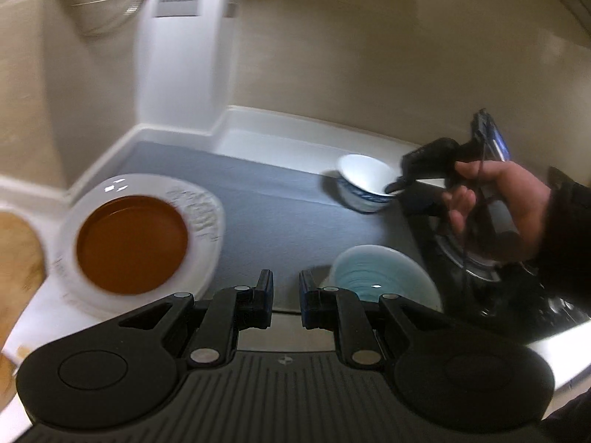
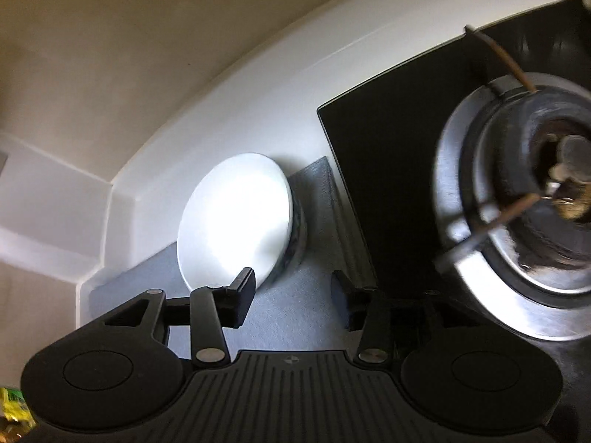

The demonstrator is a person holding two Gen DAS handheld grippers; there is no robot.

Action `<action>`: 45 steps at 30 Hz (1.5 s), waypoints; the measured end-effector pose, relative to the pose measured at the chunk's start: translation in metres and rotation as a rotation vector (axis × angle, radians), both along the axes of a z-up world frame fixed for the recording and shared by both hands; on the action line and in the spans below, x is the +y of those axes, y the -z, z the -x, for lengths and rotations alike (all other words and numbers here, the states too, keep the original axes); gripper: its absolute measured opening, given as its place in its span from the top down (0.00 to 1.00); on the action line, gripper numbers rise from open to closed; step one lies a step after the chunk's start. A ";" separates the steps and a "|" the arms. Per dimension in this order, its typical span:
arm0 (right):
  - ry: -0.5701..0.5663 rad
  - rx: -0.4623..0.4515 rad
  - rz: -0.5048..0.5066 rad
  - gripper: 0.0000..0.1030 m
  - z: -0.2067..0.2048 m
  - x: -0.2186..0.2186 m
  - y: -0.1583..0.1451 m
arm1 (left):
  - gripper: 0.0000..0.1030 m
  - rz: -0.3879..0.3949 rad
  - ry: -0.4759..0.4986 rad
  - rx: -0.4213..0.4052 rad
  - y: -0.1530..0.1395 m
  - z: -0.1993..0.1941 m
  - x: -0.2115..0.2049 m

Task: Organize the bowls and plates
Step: 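Grasp the rim of the blue-rimmed white bowl with the right gripper, then carry the blue-rimmed bowl and lower it onto the bowl stack with the right gripper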

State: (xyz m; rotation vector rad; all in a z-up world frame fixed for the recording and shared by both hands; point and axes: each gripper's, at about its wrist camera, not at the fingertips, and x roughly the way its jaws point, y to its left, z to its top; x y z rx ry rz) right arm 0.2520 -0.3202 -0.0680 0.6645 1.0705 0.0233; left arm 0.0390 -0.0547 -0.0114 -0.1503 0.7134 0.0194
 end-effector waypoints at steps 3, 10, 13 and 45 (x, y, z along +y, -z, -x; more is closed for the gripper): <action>-0.041 -0.001 -0.008 0.53 -0.008 0.007 0.002 | 0.85 -0.005 -0.063 0.004 -0.002 0.007 0.001; -0.138 0.015 0.062 0.71 -0.020 0.021 0.004 | 0.85 -0.017 -0.128 0.016 -0.002 0.011 -0.003; -0.160 0.016 0.066 0.78 -0.023 0.019 0.004 | 0.85 -0.023 -0.144 0.014 -0.005 0.014 -0.005; -0.711 0.109 0.049 0.78 0.014 0.077 -0.004 | 0.73 0.003 -0.077 0.051 0.009 -0.097 0.008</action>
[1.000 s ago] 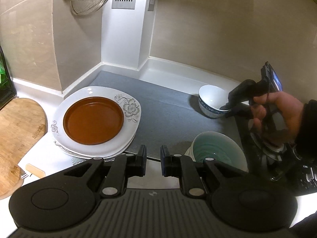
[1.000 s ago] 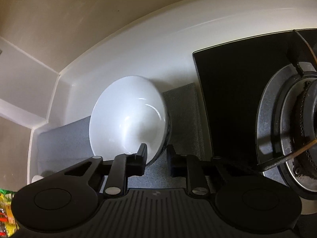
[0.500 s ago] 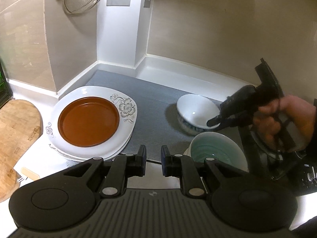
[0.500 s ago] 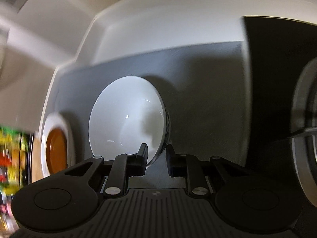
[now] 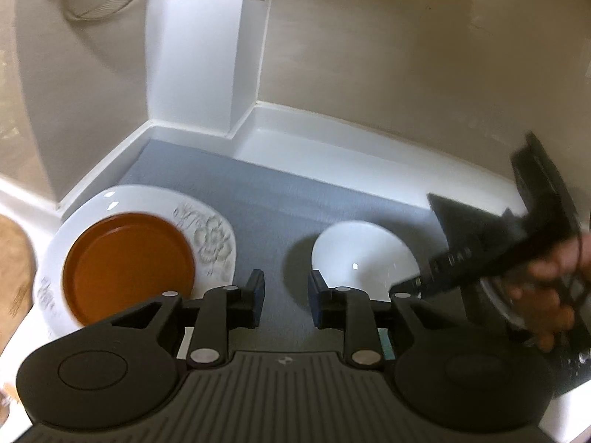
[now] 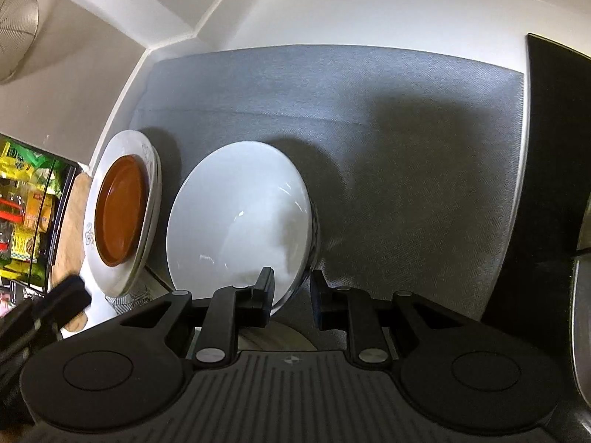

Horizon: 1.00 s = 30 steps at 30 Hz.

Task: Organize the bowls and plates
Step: 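Carry the blue-rimmed bowl and lower it onto the bowl stack with the right gripper, then grip the bowl stack rim with the left gripper while the right gripper holds its other side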

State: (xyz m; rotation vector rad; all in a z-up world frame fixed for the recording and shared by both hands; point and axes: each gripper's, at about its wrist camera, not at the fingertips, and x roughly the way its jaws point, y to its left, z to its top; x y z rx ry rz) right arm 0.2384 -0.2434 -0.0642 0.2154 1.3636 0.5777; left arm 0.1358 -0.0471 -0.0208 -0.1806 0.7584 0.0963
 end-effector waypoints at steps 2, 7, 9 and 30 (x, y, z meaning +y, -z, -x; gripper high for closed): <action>0.024 -0.005 0.002 0.77 -0.001 0.001 0.000 | 0.73 0.013 0.000 0.001 0.002 -0.012 0.005; 0.071 -0.035 0.009 0.76 0.001 -0.005 -0.002 | 0.73 0.050 0.001 0.018 0.007 -0.030 0.015; 0.075 -0.044 0.018 0.76 0.003 -0.003 -0.002 | 0.73 0.059 0.005 0.028 0.011 -0.035 0.016; 0.016 -0.178 0.177 0.91 -0.004 0.035 -0.009 | 0.53 0.121 0.051 0.142 0.054 -0.093 0.020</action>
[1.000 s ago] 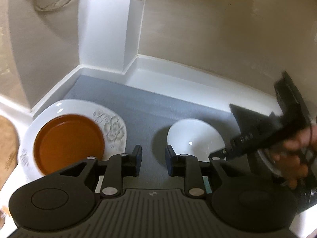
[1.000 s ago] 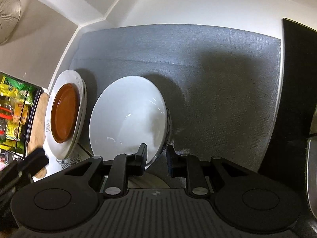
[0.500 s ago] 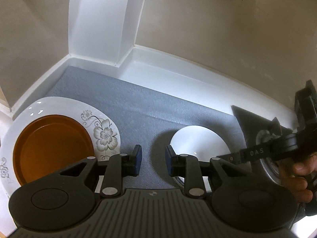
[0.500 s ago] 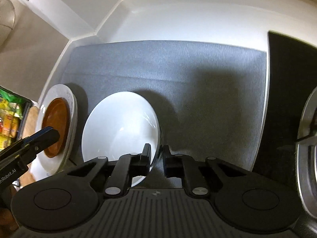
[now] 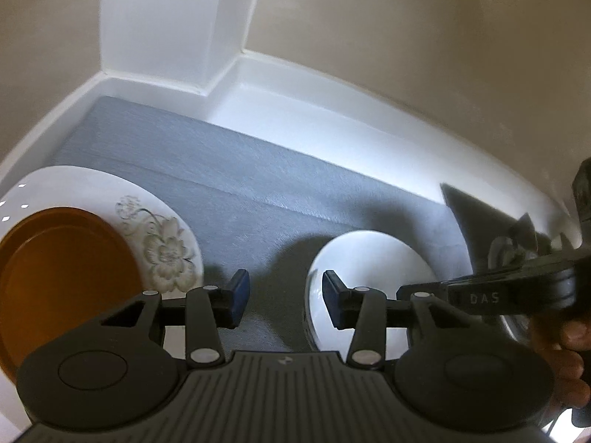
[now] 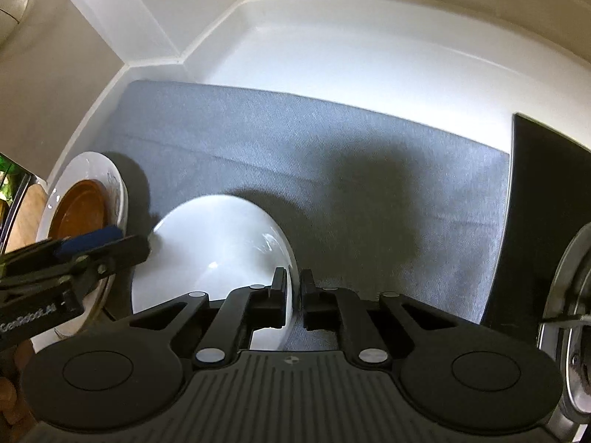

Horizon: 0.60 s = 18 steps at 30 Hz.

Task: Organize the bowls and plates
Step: 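Grip the bowl stack rim with the left gripper while the right gripper holds its other side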

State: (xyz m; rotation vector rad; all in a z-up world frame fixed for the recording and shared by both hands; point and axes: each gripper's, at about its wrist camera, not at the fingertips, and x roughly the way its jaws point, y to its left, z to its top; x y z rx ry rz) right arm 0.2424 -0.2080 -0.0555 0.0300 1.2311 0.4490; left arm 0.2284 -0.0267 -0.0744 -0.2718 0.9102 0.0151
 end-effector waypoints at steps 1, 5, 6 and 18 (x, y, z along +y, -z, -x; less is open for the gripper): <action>0.001 0.002 -0.001 0.91 0.001 0.000 0.000 | 0.53 0.001 0.006 0.008 0.003 -0.003 -0.001; 0.008 0.003 -0.002 0.91 0.001 0.000 0.001 | 0.54 -0.004 0.024 0.037 0.014 -0.008 -0.006; 0.009 0.003 -0.002 0.91 0.001 0.000 0.001 | 0.54 -0.009 0.026 0.048 0.016 -0.009 -0.007; 0.004 -0.008 0.001 0.94 0.001 0.004 0.003 | 0.92 -0.011 0.076 0.057 0.023 -0.010 -0.018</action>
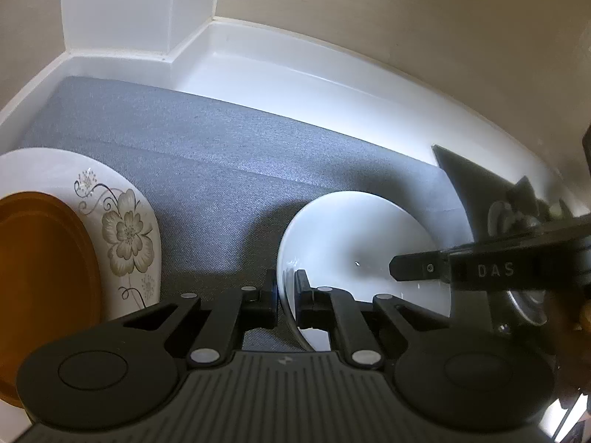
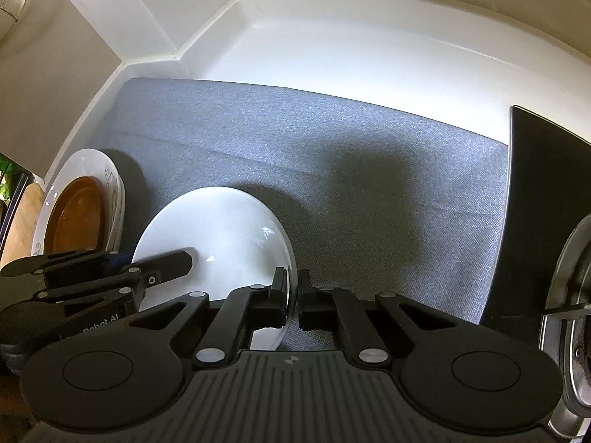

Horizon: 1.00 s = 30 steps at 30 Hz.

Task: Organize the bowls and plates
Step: 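Grip the bowl stack rim with the left gripper while the right gripper holds its other side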

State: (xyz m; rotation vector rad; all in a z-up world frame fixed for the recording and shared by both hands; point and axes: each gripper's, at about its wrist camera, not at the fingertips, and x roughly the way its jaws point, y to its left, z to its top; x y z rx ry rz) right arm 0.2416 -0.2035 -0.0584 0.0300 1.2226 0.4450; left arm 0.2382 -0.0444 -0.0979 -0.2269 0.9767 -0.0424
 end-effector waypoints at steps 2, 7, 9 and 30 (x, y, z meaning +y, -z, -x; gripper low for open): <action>0.002 0.000 0.000 0.95 0.000 0.000 0.000 | 0.92 0.008 -0.003 0.001 0.000 0.001 0.001; 0.007 -0.023 -0.008 0.95 0.002 0.001 -0.005 | 0.92 -0.001 -0.015 -0.028 -0.006 0.006 0.001; 0.008 -0.036 -0.014 0.95 0.002 0.001 -0.010 | 0.92 0.000 -0.018 -0.040 -0.010 0.006 0.001; 0.016 -0.139 -0.066 0.95 0.027 -0.019 -0.070 | 0.92 -0.040 -0.011 -0.154 -0.076 0.031 -0.021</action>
